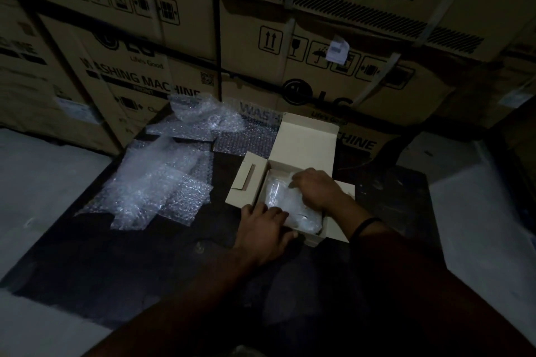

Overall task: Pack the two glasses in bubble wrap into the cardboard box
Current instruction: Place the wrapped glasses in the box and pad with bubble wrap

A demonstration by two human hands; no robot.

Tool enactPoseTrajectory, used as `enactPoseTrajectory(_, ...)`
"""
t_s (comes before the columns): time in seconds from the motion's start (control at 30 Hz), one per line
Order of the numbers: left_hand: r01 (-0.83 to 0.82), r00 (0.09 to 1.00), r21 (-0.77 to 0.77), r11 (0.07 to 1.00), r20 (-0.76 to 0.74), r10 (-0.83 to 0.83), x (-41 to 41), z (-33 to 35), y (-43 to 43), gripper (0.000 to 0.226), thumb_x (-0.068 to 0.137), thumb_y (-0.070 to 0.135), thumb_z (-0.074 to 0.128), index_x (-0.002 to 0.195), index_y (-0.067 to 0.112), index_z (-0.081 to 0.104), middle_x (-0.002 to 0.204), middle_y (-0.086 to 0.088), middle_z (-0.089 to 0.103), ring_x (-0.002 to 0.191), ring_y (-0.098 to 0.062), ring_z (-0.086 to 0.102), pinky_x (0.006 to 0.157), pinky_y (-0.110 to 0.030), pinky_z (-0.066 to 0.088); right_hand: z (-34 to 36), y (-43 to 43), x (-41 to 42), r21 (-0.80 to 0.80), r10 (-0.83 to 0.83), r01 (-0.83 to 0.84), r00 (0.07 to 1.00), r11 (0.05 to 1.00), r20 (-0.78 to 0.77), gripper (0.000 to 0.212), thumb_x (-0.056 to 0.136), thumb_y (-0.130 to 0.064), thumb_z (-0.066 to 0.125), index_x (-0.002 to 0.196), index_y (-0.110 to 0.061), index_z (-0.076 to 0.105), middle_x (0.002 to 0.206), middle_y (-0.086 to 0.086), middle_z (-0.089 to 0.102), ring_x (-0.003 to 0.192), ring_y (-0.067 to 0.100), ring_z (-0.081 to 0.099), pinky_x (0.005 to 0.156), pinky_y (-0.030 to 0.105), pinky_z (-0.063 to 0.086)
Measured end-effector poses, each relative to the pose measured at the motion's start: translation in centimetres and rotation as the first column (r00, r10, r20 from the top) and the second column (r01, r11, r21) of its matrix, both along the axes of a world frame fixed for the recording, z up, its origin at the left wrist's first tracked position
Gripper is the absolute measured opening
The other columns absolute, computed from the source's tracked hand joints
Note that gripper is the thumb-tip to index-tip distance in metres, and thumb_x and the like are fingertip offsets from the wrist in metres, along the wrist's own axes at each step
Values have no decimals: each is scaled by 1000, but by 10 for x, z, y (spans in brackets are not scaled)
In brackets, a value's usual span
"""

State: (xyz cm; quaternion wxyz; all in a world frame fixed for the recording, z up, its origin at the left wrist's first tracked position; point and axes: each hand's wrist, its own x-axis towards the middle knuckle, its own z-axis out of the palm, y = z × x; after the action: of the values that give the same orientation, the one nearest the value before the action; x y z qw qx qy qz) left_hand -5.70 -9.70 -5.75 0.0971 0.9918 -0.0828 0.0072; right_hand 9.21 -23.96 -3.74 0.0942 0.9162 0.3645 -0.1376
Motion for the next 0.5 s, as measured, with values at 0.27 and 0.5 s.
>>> enactPoseTrajectory(0.27, 6, 994, 55, 998, -113, 1, 3, 4, -4, 55, 87, 64, 41, 125, 27, 54, 129, 4, 56, 121, -27, 44, 97, -46, 22, 6, -1, -15, -53, 65, -66, 998, 996, -23, 48, 87, -16, 52, 132, -33, 54, 143, -1, 46, 131, 25, 38, 108, 36, 30)
enactPoseTrajectory(0.5, 122, 924, -120, 985, 377, -68, -22, -16, 27, 21, 81, 41, 56, 88, 28, 72, 95, 9, 68, 91, -19, 58, 80, -38, 33, 9, -1, -37, -87, 81, -83, 996, 993, -33, 48, 89, -18, 48, 134, -37, 52, 147, -5, 41, 134, 24, 33, 110, 37, 21)
